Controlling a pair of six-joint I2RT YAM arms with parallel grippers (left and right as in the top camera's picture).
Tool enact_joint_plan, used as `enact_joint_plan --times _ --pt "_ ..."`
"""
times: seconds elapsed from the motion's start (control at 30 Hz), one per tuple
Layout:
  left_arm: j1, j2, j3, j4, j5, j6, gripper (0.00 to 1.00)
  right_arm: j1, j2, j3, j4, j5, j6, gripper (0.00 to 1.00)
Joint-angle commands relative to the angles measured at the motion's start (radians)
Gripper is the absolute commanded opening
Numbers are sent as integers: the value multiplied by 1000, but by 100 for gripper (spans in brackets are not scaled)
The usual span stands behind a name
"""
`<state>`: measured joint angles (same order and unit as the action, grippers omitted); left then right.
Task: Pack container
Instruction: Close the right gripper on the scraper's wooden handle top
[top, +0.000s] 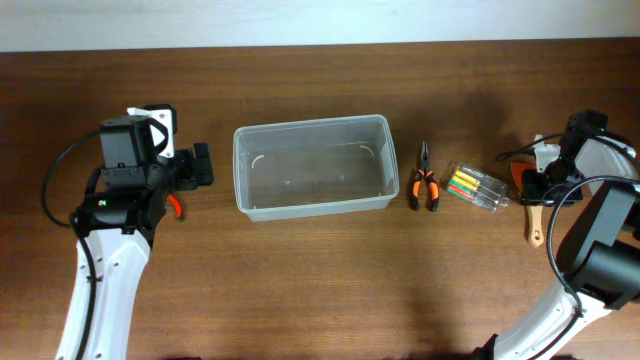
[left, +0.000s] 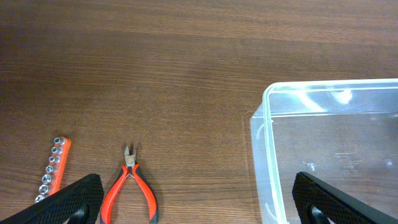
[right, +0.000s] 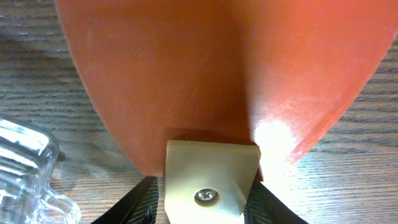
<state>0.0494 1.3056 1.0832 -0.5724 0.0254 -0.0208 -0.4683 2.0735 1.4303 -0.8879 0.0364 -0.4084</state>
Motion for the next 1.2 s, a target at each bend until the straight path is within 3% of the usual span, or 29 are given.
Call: enact_joint_plan --times 0.0,0.4,0.47,0.53,0.63,0.97,1.17 --pt "6 7 18 3 -7 -9 99 -4 11 0 -12 -6 -2 44" --pt "6 7 18 3 -7 -9 99 -3 11 0 -21 -6 124 45" --pt "6 7 18 3 -7 -9 99 -3 11 0 -24 -6 177 55" --pt "6 7 18 3 -7 -9 99 -3 11 0 -29 -7 250 57" --pt "6 7 18 3 -7 -9 99 -3 11 0 -33 -8 321 57" --pt "6 7 18 3 -7 -9 99 -3 11 0 6 -25 324 55" --pt "6 7 18 3 -7 -9 99 -3 11 0 29 -25 320 47"
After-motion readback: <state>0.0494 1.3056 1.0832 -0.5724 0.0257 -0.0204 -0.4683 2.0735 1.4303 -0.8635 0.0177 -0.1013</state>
